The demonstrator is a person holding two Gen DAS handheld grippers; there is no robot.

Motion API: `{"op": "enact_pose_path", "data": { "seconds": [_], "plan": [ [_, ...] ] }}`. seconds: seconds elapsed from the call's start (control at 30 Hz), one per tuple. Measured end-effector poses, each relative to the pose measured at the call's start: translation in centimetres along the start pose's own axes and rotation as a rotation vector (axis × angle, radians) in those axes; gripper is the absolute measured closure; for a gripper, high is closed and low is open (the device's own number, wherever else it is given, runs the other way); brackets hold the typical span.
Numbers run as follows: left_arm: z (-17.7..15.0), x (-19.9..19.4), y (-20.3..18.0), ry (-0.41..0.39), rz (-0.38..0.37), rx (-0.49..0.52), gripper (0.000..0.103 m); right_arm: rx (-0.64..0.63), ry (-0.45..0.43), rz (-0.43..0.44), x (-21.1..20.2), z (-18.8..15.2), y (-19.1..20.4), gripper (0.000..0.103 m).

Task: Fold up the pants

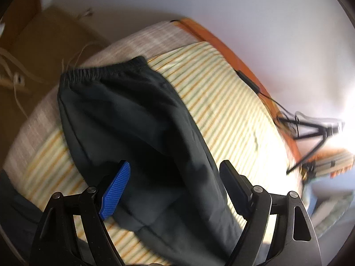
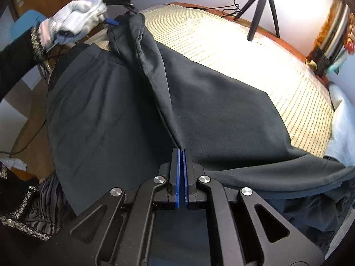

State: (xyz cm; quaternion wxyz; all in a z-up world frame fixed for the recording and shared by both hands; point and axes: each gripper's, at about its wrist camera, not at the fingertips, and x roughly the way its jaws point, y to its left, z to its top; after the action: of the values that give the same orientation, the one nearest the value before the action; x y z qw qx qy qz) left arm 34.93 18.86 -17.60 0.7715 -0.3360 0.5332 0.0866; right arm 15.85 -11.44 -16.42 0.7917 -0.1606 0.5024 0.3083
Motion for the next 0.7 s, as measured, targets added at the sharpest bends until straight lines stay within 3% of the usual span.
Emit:
{"op": "enact_pose_path", "data": {
  "seconds": [0.07,0.13,0.2,0.23,0.27,0.43,0.53,0.7],
  "plan": [
    [-0.1,0.2,0.4,-0.008,0.004,-0.050,0.022,-0.017,-0.003,-0.020,-0.1,0.0,0.3,0.099],
    [-0.3,0.1,0.6,-0.042,0.015,-0.065,0.036,-0.013,-0.007,-0.024,-0.2,0.0,0.5,0.099],
    [-0.3,0.3,0.4,-0.052,0.019,-0.051,0.071,-0.011,-0.013,-0.040,-0.2,-0.1,0.6,0.099],
    [-0.2,0.4,0.5,-0.055,0.013,-0.050,0.079,-0.010,-0.015,-0.043,0.0,0.0,0.7,0.099],
    [-0.2,0.6,0.6,-0.060,-0.010,-0.054,0.094,-0.010,-0.016,-0.049,0.1,0.0,0.8,0.099],
    [-0.9,-0.8,0.4,-0.149,-0.049,-0.031,0.100,0.003,-0.038,-0.074,0.0,0.0,0.6,0.099],
    [-1.7,-3.6,0.0,-0.217,-0.081,0.043,0.100,0.024,-0.077,-0.095,-1.3,0.2,0.2,0.100],
    [-2.9,-6.6,0.8,-0.258,-0.113,0.096,0.101,0.064,-0.130,-0.089,-3.7,1.2,-0.4,0.100]
  ]
}}
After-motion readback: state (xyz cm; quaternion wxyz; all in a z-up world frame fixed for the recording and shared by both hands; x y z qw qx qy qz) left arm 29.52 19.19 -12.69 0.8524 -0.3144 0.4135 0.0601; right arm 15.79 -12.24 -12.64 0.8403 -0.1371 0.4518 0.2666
